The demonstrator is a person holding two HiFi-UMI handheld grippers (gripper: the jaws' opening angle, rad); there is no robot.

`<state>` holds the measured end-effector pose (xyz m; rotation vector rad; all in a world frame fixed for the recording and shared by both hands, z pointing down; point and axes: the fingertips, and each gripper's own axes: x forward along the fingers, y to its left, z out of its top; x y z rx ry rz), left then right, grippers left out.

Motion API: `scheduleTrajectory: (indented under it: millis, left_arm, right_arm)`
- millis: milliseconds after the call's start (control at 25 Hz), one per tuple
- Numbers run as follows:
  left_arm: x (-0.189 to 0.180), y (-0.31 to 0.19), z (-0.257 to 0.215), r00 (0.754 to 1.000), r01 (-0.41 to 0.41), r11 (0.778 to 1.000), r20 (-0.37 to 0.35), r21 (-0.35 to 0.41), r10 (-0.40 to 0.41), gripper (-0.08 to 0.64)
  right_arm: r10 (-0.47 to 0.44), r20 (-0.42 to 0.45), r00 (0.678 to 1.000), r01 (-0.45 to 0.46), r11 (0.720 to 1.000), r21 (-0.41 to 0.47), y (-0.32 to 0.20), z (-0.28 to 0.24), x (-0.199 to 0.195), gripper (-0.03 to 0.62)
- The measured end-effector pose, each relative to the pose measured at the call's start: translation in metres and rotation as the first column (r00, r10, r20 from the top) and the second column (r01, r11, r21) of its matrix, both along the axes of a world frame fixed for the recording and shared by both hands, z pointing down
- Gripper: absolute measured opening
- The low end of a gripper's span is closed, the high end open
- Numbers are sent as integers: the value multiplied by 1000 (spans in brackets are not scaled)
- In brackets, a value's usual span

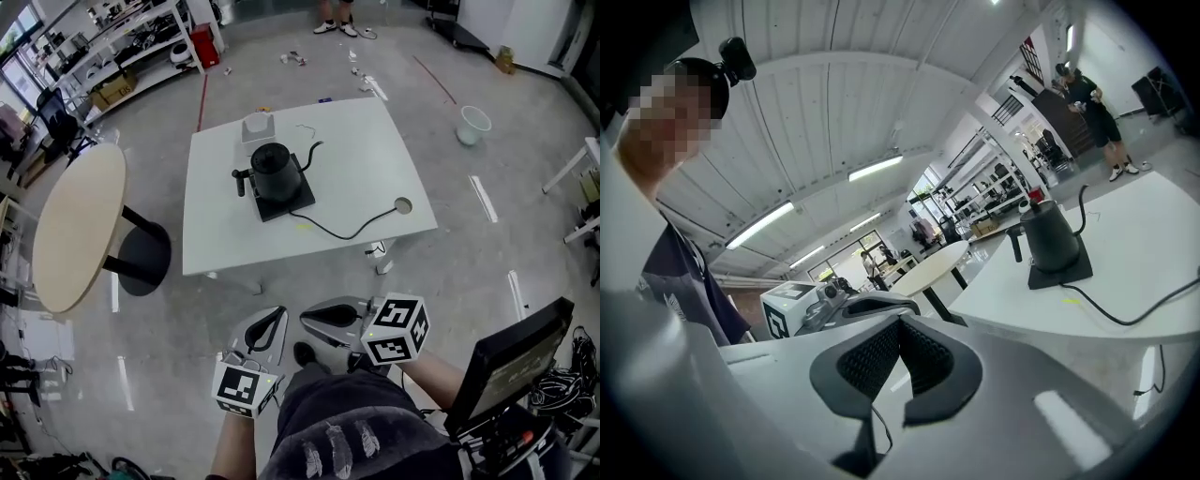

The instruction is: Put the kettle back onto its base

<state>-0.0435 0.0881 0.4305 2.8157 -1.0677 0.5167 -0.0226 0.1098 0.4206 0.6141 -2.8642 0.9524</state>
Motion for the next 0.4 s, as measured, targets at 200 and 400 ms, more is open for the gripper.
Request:
scheduleTrajectory:
  millis: [200,400]
  left_arm:
    - [25,25,2,1000,-8,1000,17,-7,8,0]
    - [46,45,5,999,-3,1000,34,-5,3,0]
  right_arm:
    - [-13,10,1000,13,1000,4,24,1,20,0]
    - [-29,15,999,29,999,15,47,2,39,0]
